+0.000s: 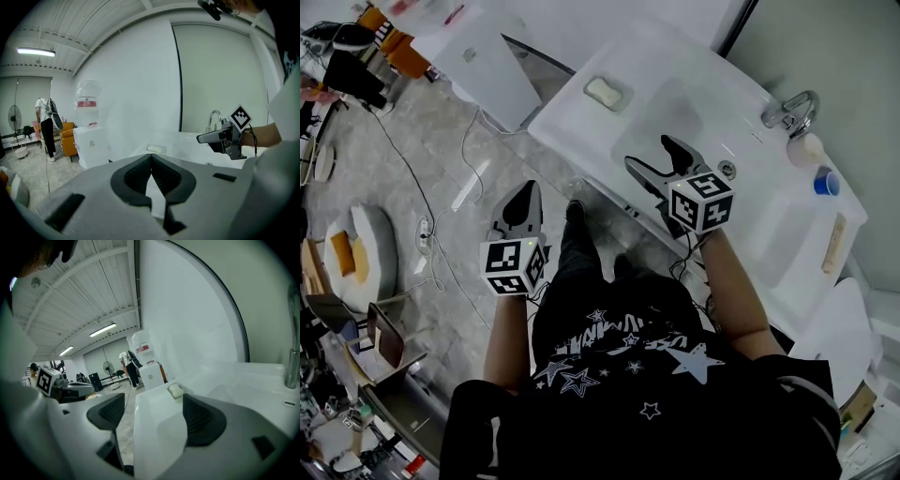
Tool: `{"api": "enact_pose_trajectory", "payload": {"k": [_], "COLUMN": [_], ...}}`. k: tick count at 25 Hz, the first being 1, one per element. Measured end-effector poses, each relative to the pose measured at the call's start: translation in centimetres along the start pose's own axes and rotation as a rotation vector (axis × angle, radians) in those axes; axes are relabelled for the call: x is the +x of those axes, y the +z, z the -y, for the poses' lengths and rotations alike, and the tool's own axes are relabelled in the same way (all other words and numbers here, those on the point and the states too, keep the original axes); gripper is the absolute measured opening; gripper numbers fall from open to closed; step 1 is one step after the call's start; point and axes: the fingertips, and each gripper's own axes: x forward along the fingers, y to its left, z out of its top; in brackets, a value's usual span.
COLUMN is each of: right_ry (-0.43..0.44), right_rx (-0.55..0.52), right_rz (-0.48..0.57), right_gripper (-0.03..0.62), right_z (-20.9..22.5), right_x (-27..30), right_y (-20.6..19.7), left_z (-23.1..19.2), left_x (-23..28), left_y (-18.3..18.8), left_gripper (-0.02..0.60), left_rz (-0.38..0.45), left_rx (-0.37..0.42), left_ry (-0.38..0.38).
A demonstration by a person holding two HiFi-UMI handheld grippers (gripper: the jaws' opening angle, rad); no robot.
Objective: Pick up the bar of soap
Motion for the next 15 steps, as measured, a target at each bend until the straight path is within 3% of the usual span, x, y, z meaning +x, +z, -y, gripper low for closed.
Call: {"api": "enact_pose_trajectory", "payload": {"k": [15], "right_ry": [-0.105], "right_rx": [-0.042], "right_rz": [-0.125], "right_gripper": [0.302], "right_z": [4.4], "right_x": [11.8], "right_y": [3.4], "left_z": [-6.9], "left_x": [13.6], "left_y": [4.2], "left_gripper": [0.009], "left_rz": [-0.01], "left_rx": [0.051], "left_ry": [-0.187]}}
